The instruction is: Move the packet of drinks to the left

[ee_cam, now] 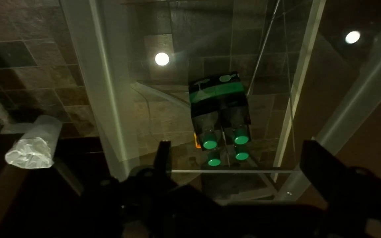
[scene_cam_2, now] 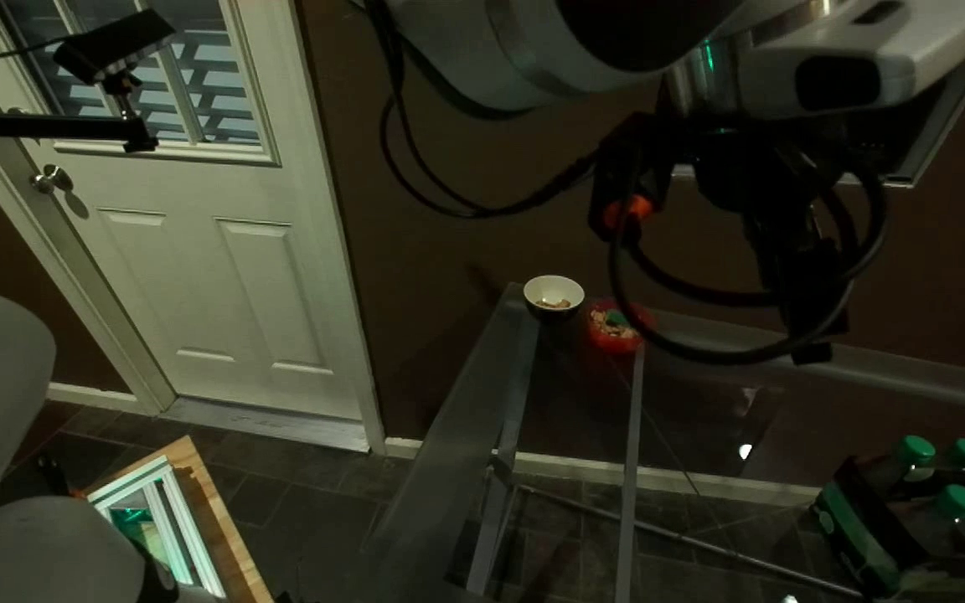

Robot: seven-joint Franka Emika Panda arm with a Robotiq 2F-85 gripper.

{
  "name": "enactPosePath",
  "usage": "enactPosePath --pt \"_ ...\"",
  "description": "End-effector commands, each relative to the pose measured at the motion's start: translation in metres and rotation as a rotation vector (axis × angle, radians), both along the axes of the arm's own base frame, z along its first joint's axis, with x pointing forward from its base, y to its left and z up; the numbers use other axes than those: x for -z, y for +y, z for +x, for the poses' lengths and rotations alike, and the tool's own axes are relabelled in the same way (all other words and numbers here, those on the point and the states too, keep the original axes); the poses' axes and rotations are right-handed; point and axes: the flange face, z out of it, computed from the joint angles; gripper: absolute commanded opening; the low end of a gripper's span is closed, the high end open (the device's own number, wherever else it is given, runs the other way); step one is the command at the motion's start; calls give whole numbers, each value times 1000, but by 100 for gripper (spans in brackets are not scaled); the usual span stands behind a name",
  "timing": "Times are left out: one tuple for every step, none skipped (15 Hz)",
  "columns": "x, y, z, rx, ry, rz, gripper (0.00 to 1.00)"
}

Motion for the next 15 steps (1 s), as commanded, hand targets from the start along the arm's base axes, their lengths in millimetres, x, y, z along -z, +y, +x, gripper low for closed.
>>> enactPosePath --pt "16 -35 34 120 -21 -33 100" --pt "21 -43 39 149 -21 -36 100" --pt "28 -54 44 183 -26 -40 100" --pt "34 -65 50 212 -41 -44 100" --pt "40 -76 55 239 -52 -45 100" --pt "45 -86 59 246 -61 -38 100" --pt "50 -96 63 231 -63 -39 100" --pt "56 -107 67 225 -71 -47 100" --pt "62 -117 71 222 -78 -49 100" --pt "69 -128 75 210 -78 -54 100" --pt "76 -135 79 192 -80 -58 100" --pt "83 -143 82 158 -71 -58 100" --pt "90 -148 86 134 -67 -61 100" --pt "97 -153 91 104 -74 -58 100" --pt "102 -156 96 81 -89 -52 100"
